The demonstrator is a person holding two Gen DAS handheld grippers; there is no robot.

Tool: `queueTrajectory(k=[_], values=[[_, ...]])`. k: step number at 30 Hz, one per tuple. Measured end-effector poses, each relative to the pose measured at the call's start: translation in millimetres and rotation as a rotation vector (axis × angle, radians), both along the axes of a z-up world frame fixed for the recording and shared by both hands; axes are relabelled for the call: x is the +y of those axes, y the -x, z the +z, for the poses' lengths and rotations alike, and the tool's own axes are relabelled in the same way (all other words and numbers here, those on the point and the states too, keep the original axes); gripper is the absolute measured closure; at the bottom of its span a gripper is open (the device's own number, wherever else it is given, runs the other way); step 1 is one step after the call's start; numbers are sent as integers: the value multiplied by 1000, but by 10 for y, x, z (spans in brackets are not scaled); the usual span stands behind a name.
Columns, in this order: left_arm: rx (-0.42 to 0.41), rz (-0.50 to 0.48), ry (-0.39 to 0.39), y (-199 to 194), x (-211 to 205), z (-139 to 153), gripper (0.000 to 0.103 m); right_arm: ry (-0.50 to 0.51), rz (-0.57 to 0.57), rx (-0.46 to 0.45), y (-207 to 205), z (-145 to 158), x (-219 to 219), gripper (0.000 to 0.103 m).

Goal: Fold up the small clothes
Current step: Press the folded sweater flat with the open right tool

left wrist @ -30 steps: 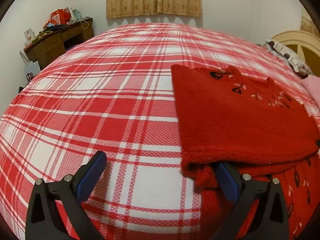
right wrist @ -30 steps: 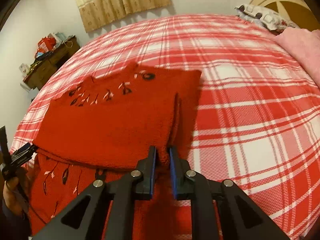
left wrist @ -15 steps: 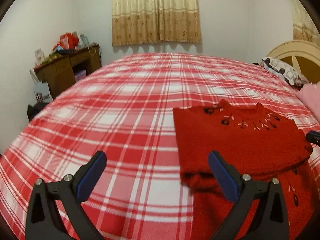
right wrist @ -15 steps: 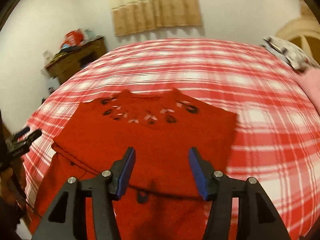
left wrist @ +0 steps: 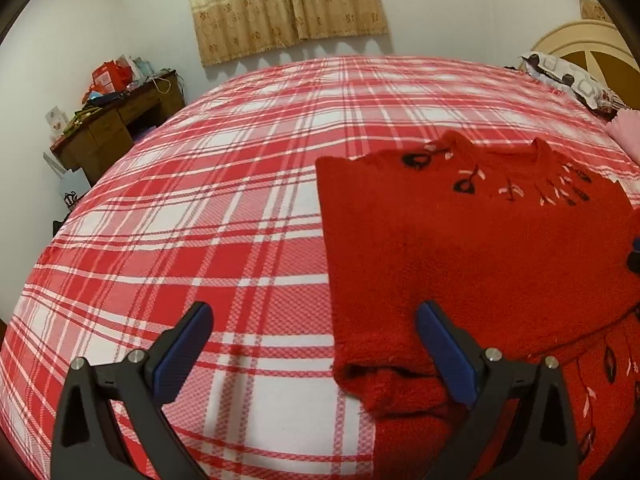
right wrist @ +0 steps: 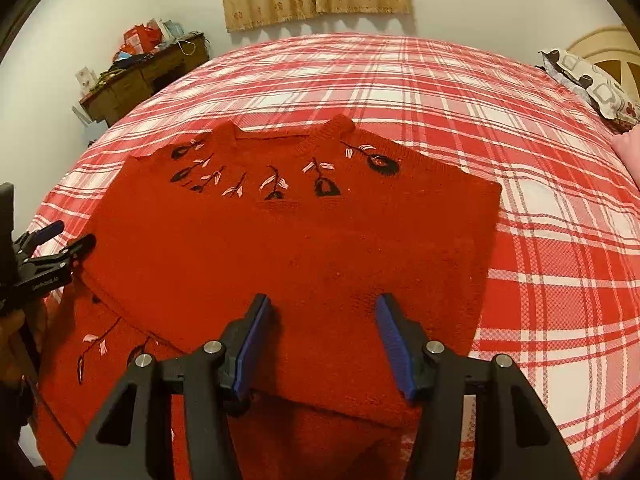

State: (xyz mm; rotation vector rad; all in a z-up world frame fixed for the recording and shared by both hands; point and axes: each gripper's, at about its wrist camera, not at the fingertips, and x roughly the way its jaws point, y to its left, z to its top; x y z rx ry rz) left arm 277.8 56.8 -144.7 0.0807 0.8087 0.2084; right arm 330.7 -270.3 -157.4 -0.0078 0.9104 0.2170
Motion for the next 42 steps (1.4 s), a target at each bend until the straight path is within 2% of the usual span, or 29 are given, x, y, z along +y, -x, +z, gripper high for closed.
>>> queueTrajectory(k=[4, 8, 17, 22, 25, 30, 42], values=[[27, -28, -7, -18, -59, -39, 0, 14, -15, 2, 5, -13, -24, 52], [14, -24, -12, 18, -72, -22, 0, -6, -53, -8, 72, 12, -103, 52], [26, -34, 36, -2, -27, -48, 0, -31, -84, -16, 138, 12, -185, 52], [27, -41, 56, 15, -13, -55, 0, 27, -66, -42, 176, -51, -110, 49], [27, -40, 69, 10, -1, -34, 0, 15, -68, -31, 170, -4, -101, 44], [25, -46, 120, 201, 29, 29, 0, -37, -84, -65, 396, 119, -118, 42], [-4, -94, 139, 645, -38, 209, 0, -64, -70, -69, 845, 232, -58, 40]])
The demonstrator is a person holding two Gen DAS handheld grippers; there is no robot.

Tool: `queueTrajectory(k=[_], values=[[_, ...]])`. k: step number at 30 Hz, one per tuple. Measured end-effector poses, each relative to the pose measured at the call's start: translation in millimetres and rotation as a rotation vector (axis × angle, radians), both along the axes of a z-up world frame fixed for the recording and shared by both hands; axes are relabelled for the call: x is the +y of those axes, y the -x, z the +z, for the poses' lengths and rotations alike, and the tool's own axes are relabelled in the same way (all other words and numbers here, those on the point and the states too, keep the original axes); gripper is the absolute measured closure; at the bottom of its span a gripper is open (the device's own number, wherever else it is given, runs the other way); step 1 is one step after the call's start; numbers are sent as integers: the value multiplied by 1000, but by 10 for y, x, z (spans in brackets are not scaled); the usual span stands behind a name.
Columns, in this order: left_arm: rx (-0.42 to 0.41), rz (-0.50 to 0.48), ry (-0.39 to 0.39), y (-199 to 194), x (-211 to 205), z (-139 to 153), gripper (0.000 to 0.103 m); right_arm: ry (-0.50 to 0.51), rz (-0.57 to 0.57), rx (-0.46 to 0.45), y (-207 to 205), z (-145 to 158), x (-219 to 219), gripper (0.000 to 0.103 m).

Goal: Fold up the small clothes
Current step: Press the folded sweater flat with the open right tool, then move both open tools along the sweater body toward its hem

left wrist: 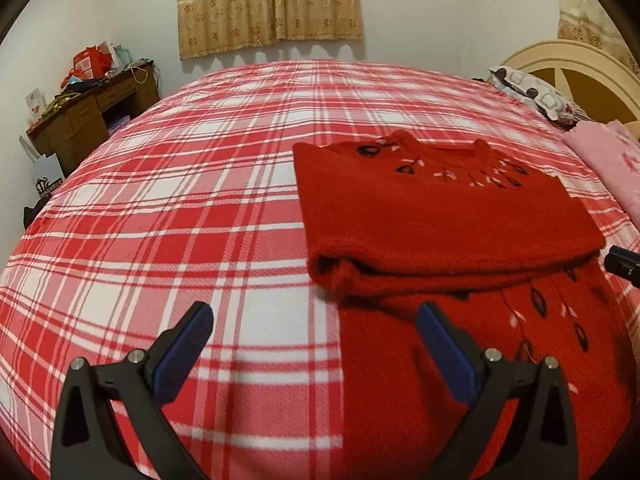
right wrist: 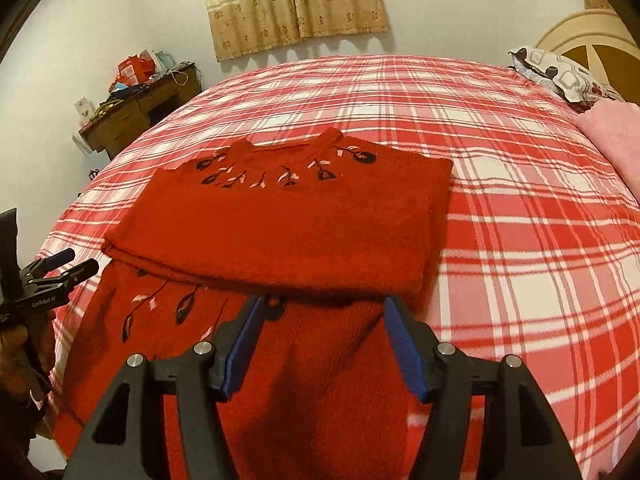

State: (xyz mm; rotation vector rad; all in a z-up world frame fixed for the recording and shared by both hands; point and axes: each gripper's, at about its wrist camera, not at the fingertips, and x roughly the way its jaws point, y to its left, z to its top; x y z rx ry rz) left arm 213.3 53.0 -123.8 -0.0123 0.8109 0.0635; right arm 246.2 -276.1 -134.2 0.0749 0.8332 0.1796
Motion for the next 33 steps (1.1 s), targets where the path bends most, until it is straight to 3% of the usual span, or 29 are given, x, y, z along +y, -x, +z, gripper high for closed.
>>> queueTrajectory(k=[33], values=[[-9, -112, 14, 968, -209, 37, 0, -41, 18, 66, 1049, -177, 196, 39]])
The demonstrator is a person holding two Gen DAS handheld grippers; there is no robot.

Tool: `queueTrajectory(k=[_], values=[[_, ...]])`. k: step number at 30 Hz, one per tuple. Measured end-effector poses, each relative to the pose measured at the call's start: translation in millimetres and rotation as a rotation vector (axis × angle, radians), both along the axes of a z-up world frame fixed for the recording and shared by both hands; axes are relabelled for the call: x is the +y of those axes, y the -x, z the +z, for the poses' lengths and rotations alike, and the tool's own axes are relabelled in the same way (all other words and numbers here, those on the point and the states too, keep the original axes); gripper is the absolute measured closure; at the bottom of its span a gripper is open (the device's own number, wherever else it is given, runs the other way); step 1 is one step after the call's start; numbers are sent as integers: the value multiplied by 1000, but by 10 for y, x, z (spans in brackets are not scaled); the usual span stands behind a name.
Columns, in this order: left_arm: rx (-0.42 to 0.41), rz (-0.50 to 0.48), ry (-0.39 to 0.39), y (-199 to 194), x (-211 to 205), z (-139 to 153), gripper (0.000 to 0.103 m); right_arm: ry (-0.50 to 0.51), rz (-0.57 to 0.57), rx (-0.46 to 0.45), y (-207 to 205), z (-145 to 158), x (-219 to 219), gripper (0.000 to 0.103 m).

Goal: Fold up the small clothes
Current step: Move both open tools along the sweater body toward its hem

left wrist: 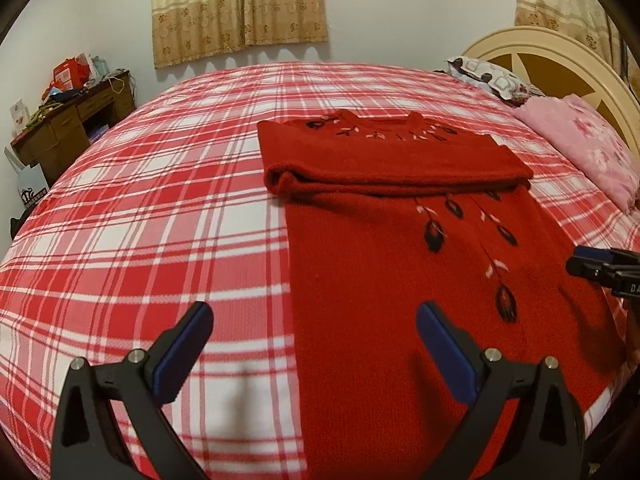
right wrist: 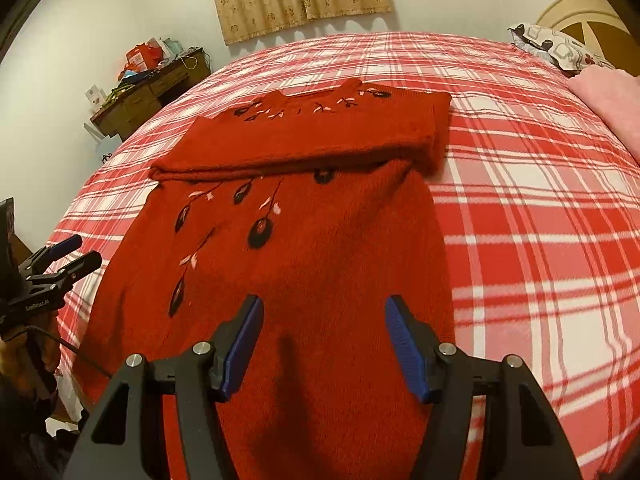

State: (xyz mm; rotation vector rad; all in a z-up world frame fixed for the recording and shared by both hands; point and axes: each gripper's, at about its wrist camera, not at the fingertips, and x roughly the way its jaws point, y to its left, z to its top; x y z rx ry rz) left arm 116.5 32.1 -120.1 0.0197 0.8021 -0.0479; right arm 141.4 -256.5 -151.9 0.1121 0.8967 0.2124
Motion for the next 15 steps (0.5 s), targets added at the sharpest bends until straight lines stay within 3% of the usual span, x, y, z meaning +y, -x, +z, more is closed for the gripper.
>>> queueTrajectory(k=[10, 15], values=[[43, -31, -34, 314, -25, -72, 0, 5, 48, 18, 287, 4, 177, 39], [70, -40, -13, 422, -12, -122, 0, 11, 64, 33, 411, -34, 244, 38]])
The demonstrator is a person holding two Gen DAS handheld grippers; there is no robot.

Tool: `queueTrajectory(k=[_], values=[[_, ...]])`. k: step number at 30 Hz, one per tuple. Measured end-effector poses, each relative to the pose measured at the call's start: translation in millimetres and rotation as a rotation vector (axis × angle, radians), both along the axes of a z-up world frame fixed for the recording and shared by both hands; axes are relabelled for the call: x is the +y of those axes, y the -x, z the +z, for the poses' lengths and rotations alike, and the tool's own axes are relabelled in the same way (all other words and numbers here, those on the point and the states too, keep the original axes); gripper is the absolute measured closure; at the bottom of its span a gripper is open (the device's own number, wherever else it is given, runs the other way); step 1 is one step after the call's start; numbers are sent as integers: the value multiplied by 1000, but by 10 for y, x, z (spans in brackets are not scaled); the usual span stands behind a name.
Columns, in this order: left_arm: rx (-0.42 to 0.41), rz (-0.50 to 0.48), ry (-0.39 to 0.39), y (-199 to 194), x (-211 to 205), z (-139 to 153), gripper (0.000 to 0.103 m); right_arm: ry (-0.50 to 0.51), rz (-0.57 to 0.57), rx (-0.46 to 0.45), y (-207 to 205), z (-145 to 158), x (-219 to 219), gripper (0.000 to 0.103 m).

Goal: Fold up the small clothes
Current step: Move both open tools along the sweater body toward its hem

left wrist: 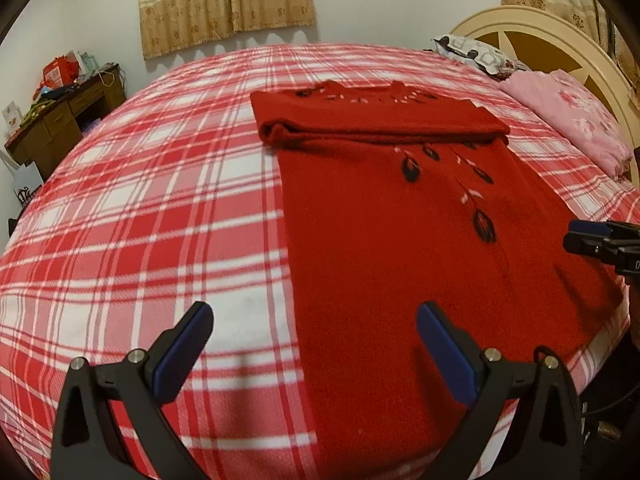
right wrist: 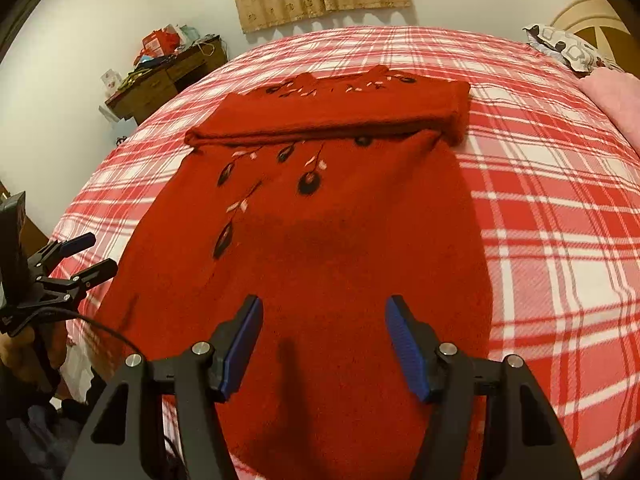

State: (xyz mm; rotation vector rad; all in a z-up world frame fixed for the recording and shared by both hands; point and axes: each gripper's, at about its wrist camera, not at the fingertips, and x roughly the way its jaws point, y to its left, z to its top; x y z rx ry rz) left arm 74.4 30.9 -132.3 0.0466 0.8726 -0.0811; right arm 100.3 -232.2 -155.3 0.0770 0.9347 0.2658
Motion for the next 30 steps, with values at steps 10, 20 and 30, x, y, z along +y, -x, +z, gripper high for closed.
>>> queueTrajectory(k=[10, 20, 30], values=[[25, -9, 25, 139, 2, -42, 0, 17, 3, 30, 267, -137, 35, 38], [61, -25, 54, 275, -17, -67, 9, 11, -6, 30, 404, -142, -18, 38], [176, -50, 175, 379, -16, -240, 41, -10, -11, 29, 444, -176, -53, 38]])
